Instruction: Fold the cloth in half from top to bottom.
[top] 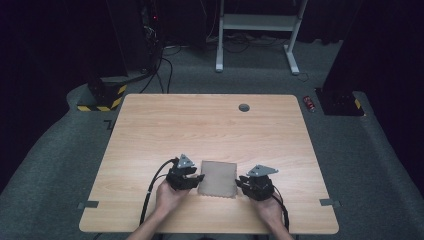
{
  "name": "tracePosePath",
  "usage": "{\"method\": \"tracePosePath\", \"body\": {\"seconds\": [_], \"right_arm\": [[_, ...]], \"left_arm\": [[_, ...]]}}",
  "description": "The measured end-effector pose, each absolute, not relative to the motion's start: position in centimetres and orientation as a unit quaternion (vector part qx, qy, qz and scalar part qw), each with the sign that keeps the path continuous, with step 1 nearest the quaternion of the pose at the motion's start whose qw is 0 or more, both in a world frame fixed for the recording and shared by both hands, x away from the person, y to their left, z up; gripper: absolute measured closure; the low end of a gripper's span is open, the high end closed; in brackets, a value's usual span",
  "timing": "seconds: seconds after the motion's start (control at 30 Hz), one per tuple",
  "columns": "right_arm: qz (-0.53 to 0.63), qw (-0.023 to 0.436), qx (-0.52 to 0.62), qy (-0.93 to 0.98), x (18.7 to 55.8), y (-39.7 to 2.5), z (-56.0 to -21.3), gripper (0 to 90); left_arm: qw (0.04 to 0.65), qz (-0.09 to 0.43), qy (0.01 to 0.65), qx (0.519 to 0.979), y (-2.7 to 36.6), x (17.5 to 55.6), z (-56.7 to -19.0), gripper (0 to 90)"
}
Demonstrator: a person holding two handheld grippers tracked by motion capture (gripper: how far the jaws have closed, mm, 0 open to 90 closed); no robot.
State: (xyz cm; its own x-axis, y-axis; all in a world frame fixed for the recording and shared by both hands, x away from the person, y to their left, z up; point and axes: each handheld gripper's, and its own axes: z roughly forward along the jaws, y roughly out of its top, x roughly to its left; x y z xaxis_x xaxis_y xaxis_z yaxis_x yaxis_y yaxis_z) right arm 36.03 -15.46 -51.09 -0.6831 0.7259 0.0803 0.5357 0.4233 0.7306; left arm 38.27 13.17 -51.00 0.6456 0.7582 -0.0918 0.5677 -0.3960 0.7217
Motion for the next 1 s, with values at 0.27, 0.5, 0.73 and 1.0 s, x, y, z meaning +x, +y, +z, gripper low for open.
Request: {"method": "tracePosePath", "body": {"seconds": [0.27,0.5,0.73,1.0], "right_arm": [[0.38,0.131,0.429,0.809,39.8,-15.1,-51.0,70.7],[0.375,0.13,0.438,0.807,42.2,-13.9,-51.2,68.6],[0.355,0.123,0.432,0.82,43.1,-13.4,-51.6,79.4],[0.34,0.134,0.411,0.835,43.6,-12.7,-51.0,88.7]], "left_arm": [[0.362,0.145,0.432,0.813,12.5,41.6,-51.0,50.4],[0.36,0.137,0.449,0.806,12.2,42.9,-51.5,50.1],[0.356,0.149,0.424,0.819,11.9,42.9,-51.6,60.1],[0.35,0.121,0.407,0.835,11.6,43.6,-51.2,88.0]]}}
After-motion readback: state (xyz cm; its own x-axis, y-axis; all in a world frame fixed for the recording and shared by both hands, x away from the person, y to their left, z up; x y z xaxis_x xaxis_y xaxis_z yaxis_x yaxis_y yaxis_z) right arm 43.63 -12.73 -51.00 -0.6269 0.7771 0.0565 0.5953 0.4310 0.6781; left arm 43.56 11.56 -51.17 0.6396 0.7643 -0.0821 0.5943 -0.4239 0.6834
